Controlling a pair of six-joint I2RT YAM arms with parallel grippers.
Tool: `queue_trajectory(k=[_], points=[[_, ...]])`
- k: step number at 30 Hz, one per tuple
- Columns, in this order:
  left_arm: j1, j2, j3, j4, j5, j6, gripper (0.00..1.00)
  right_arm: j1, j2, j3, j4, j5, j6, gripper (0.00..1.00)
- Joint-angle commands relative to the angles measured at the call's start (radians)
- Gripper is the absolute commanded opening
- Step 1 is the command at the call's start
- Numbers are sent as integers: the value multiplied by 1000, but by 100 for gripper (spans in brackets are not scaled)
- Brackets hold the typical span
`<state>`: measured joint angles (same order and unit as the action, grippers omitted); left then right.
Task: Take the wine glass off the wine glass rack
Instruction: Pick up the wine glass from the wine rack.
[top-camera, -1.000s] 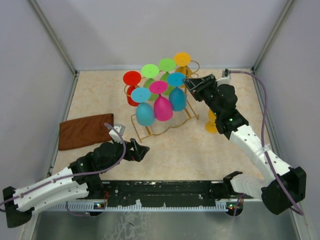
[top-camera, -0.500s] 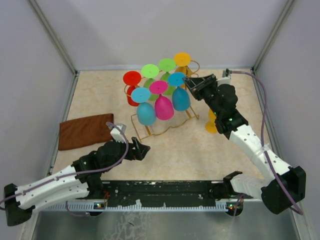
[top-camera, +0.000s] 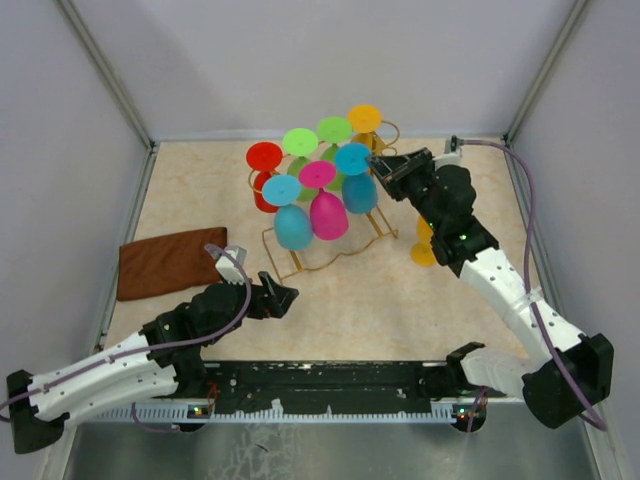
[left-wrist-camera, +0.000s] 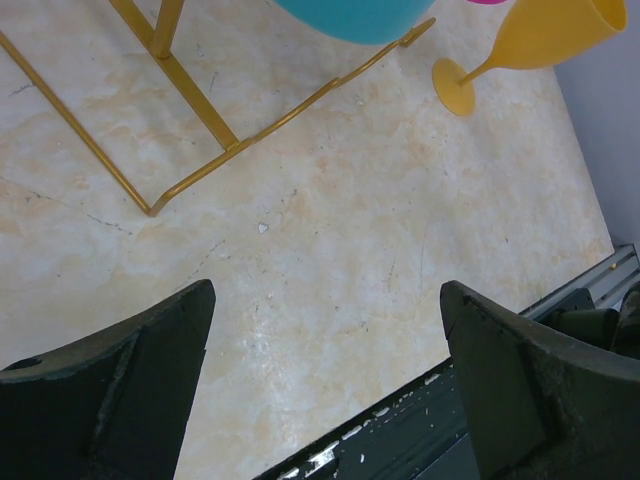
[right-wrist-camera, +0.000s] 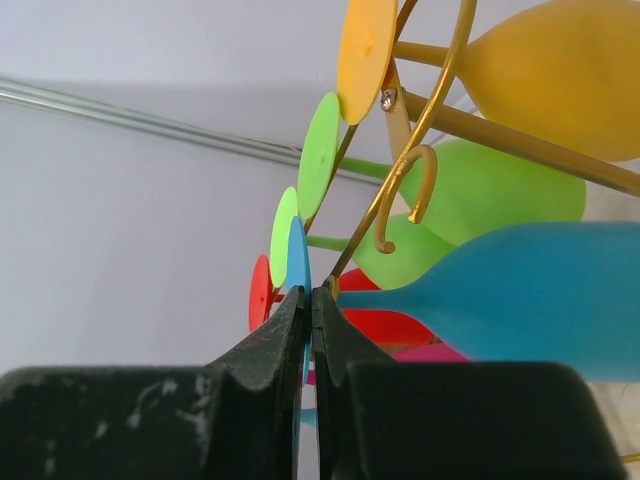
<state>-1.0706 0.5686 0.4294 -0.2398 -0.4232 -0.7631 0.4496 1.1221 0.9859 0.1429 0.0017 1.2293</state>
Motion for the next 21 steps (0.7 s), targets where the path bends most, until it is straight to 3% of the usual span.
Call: queue_trajectory(k=[1, 21], points=[[1, -10, 8, -10, -14, -10, 99, 11, -6, 78, -6, 6, -27, 4], [2, -19, 1, -43, -12, -23, 99, 11, -43, 85, -26, 22, -22, 0]])
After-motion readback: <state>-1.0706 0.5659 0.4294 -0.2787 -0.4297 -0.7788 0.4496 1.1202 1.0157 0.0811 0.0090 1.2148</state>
